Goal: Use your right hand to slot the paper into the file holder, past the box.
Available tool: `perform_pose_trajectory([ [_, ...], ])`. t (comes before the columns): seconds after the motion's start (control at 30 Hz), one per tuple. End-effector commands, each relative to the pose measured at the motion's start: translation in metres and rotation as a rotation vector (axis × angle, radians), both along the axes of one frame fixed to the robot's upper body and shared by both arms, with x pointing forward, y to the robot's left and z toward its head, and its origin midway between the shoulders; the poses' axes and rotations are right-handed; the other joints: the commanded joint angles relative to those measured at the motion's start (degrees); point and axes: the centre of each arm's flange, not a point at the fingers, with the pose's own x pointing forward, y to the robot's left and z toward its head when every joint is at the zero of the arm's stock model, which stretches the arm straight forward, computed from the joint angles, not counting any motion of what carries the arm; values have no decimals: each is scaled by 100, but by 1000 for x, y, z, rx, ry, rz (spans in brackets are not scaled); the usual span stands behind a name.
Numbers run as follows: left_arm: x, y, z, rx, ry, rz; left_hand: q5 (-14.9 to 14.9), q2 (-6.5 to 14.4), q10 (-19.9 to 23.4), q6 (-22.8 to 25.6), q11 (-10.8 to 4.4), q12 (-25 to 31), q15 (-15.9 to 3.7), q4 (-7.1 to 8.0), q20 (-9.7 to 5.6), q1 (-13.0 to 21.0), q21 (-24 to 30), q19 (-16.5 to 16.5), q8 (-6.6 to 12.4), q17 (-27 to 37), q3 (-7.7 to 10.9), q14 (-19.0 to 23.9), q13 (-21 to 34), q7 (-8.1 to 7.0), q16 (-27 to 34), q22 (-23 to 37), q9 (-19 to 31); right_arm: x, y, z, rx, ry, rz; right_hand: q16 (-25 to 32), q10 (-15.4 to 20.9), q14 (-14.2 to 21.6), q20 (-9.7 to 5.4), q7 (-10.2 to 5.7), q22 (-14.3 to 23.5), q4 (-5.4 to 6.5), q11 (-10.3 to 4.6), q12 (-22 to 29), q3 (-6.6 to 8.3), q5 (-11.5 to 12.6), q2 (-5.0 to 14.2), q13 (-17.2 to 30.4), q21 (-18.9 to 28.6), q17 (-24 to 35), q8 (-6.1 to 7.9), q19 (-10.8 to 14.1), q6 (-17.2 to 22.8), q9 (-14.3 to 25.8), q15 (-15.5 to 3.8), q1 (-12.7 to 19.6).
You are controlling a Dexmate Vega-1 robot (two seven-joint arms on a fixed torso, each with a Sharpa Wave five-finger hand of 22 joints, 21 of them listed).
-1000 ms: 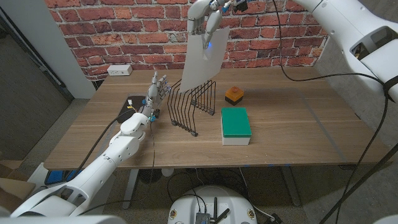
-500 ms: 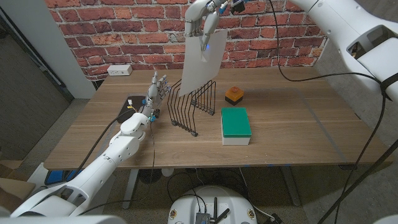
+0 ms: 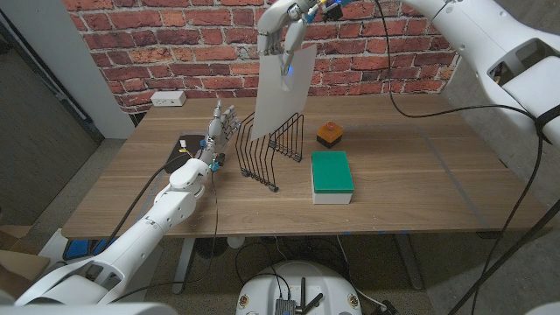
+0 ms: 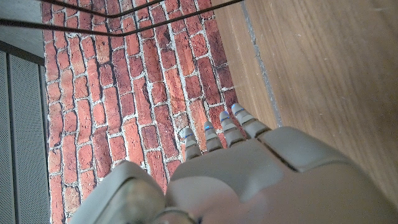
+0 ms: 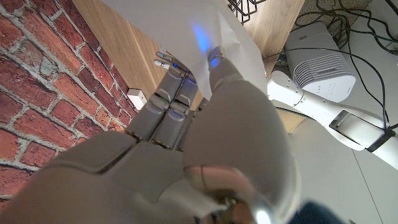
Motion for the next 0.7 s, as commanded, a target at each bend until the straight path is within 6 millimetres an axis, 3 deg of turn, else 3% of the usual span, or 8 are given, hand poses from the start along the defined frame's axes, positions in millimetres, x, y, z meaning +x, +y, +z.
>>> perform_pose_trajectory([
  [0.03,0,0,0,0,1,0,10,51,-8,2,-37,42,2,38,-10,-4,47,38,35,15,6,55,33,-51,37,33,31,-1,3,-7,10,8,-3,-8,26,-30,-499,29,3,14,0,-32,-17,24,45,10,30,28,16,-24,3,9,-518,16],
  [0.7,0,0,0,0,1,0,10,51,-8,7,-38,42,5,39,-13,-4,47,37,37,15,6,55,33,-51,37,33,31,6,12,-18,41,31,3,-31,22,-29,-495,28,-26,21,-2,-33,-49,26,67,30,111,52,27,-56,6,7,-517,-18],
])
